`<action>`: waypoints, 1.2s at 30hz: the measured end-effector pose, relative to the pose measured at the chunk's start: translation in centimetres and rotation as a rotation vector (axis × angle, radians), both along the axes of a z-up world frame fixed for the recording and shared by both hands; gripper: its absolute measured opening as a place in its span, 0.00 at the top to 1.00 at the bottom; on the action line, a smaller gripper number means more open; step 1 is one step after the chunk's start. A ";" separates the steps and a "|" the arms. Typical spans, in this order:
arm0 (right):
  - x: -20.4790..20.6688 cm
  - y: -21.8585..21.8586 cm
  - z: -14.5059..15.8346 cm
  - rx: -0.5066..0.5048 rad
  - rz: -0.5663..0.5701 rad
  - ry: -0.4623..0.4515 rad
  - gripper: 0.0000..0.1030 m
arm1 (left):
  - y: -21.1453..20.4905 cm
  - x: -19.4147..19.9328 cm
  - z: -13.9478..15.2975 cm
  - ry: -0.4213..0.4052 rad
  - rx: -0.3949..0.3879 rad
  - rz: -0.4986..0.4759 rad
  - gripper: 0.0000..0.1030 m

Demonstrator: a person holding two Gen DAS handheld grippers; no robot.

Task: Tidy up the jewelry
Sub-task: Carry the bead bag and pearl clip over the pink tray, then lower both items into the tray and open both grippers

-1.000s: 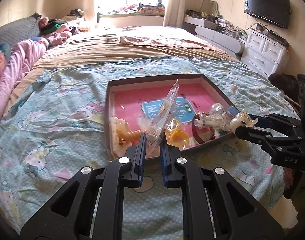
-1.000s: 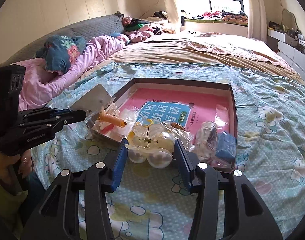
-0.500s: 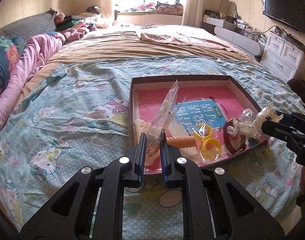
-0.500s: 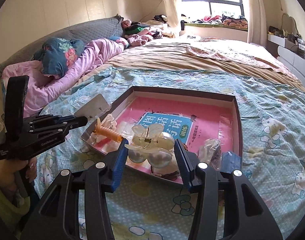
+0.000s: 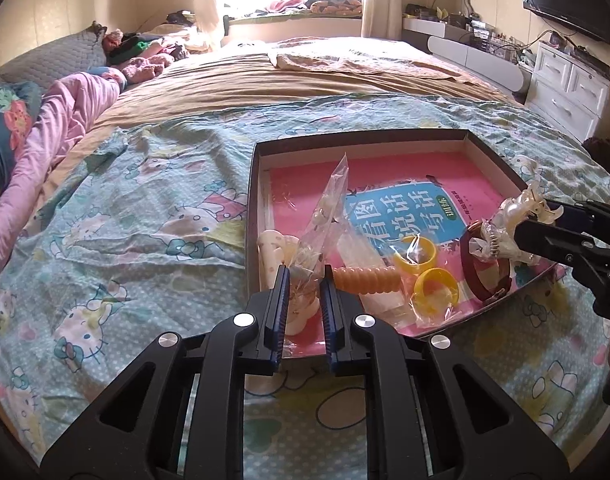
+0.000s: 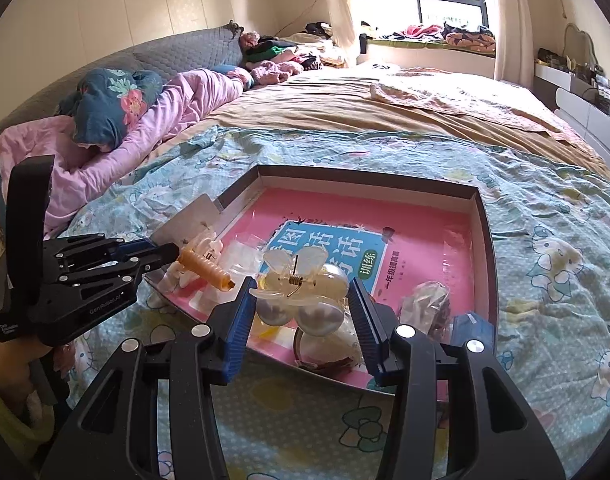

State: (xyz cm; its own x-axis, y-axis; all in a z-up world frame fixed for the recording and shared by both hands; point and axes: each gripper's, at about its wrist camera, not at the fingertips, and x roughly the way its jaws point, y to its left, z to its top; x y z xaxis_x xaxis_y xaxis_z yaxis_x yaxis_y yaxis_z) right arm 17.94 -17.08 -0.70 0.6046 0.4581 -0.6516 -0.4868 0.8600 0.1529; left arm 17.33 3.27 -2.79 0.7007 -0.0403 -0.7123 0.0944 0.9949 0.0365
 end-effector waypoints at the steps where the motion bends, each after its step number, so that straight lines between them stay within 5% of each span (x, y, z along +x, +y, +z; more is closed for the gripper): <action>1: 0.2 0.2 -0.2 -0.005 0.002 0.004 0.56 | 0.0 0.0 -0.1 0.000 -0.001 0.003 0.89; 10: 1.8 2.3 -1.5 -0.044 0.034 0.029 0.56 | 0.3 -0.3 -0.2 0.005 -0.038 0.000 0.69; 27: 2.3 4.9 -2.4 -0.090 0.091 0.049 0.55 | 1.1 -1.0 0.3 0.004 -0.082 0.003 0.61; 36: 1.3 4.1 -1.5 -0.076 0.076 0.032 0.44 | 1.1 -1.4 0.7 -0.001 -0.090 0.007 0.60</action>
State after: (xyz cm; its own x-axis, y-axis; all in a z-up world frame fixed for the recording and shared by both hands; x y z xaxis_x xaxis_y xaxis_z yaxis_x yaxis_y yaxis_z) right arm 19.26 -13.01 -2.20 0.5483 0.4500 -0.7049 -0.5468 0.8307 0.1050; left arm 15.89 4.33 -2.06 0.7018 -0.0997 -0.7053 0.0878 0.9947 -0.0532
